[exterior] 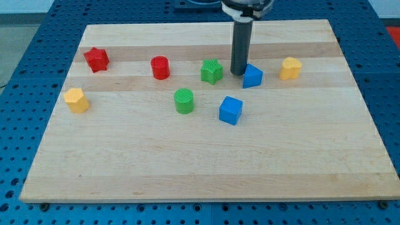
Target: Push the blue triangle closer to the blue cube
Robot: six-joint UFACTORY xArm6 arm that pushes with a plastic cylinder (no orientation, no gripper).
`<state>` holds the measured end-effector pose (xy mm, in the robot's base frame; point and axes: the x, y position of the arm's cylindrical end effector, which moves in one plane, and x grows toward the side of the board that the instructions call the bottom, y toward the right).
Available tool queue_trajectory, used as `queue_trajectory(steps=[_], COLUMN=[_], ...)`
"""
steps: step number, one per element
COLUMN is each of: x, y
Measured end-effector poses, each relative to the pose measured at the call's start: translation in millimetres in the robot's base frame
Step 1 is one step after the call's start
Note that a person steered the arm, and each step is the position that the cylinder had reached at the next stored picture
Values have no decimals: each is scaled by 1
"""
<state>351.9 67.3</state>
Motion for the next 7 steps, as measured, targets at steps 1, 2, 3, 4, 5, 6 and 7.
queue_trajectory(steps=[1,2,3,4,5,6,7], x=[9,52,76,51,23,37,74], y=[18,20,20,20,25,57,57])
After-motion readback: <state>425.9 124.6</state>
